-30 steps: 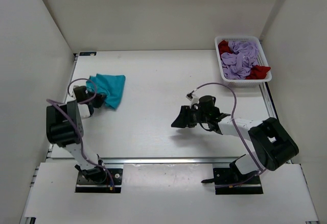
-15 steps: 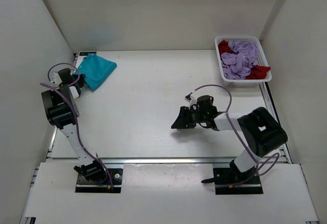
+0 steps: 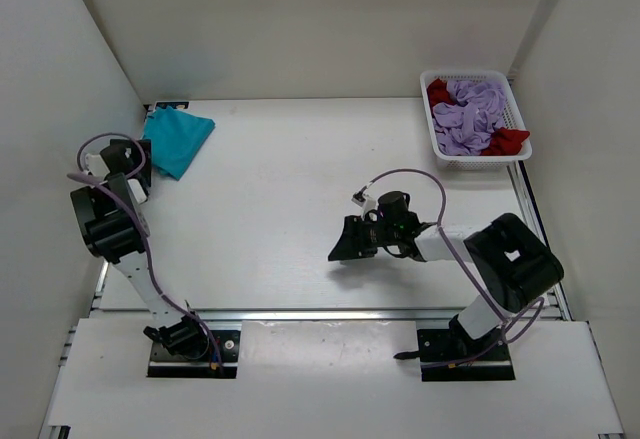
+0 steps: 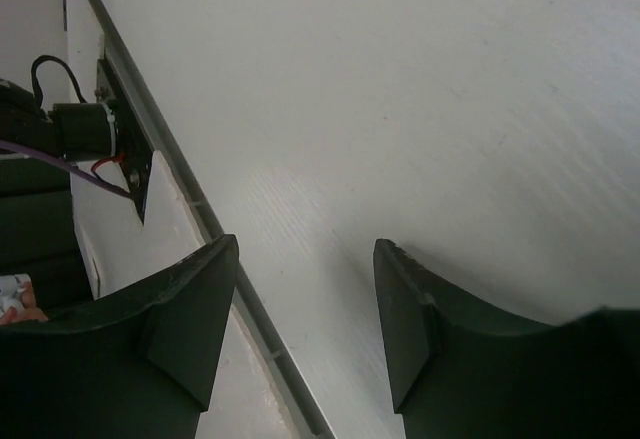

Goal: Fold and stack the t-shirts
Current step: Put the neatly folded tshirt into the corner of the board with the left arm

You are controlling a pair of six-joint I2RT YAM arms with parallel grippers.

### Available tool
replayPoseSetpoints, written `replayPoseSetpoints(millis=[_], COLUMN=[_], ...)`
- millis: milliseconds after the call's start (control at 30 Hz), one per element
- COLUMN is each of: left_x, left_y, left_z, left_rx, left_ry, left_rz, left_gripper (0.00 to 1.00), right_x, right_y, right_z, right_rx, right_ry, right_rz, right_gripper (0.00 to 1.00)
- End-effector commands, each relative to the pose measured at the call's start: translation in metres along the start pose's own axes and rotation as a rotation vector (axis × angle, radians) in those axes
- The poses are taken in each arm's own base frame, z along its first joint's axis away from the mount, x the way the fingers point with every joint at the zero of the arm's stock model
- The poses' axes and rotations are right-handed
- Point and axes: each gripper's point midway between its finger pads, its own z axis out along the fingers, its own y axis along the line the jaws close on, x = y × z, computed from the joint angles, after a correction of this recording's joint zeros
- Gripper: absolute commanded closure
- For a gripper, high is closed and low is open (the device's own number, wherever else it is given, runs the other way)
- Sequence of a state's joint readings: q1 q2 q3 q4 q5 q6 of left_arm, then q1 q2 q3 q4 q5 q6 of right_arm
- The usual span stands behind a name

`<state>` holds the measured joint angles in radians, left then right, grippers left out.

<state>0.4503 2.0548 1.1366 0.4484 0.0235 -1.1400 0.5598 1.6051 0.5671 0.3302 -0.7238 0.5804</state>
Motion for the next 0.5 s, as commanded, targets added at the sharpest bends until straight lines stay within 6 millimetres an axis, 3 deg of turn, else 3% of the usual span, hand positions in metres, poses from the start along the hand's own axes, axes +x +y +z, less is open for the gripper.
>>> replayPoseSetpoints(millis=[0, 33, 100, 133, 167, 200, 233, 267, 300, 367, 400, 467], left_x=[-0.011, -0.01, 0.006, 0.007, 0.013, 0.023, 0.032, 0.044, 0.05, 0.086, 0.094, 0.143], left_y=[-0.033, -0.038, -0.028, -0.037, -0.036, -0.027, -0.032, -0.027, -0.028, -0.043, -0.04, -0.067], left_z=[-0.038, -0.046, -0.059, -0.067, -0.076, -0.08, -0.089, -0.092, -0.098, -0.117, -0.122, -0.153], left_rx=[0.074, 0.081, 0.078, 0.103, 0.108, 0.092, 0.101, 0.076, 0.064, 0.103, 0.091, 0.192], left_ry=[0.007, 0.005, 0.046, 0.045, 0.053, 0.067, 0.083, 0.096, 0.104, 0.149, 0.154, 0.23], left_rz=[0.051, 0.053, 0.071, 0.079, 0.1, 0.13, 0.152, 0.207, 0.248, 0.349, 0.387, 0.458], left_gripper=[0.01, 0.01, 0.02, 0.08, 0.29, 0.41, 0.61, 0.74, 0.79, 0.88, 0.93, 0.95], right_x=[-0.01, -0.005, -0.004, -0.004, -0.003, 0.0, -0.001, 0.001, 0.0, -0.006, -0.015, -0.034], right_y=[0.021, 0.021, 0.029, 0.03, 0.034, 0.031, 0.034, 0.035, 0.03, 0.026, 0.032, 0.025], right_z=[-0.005, -0.004, -0.007, -0.008, -0.008, -0.011, -0.012, -0.013, -0.015, -0.019, -0.02, -0.027], right_rx=[-0.032, -0.025, -0.027, -0.022, -0.02, -0.014, -0.016, -0.012, 0.013, 0.066, 0.069, 0.164], right_ry=[-0.064, -0.057, -0.068, -0.076, -0.084, -0.086, -0.088, -0.089, -0.104, -0.138, -0.159, -0.212], right_rz=[-0.079, -0.087, -0.112, -0.117, -0.13, -0.121, -0.126, -0.11, -0.111, -0.107, -0.132, -0.137], right_gripper=[0.45, 0.46, 0.48, 0.53, 0.57, 0.69, 0.8, 0.86, 0.98, 1.0, 0.99, 1.0])
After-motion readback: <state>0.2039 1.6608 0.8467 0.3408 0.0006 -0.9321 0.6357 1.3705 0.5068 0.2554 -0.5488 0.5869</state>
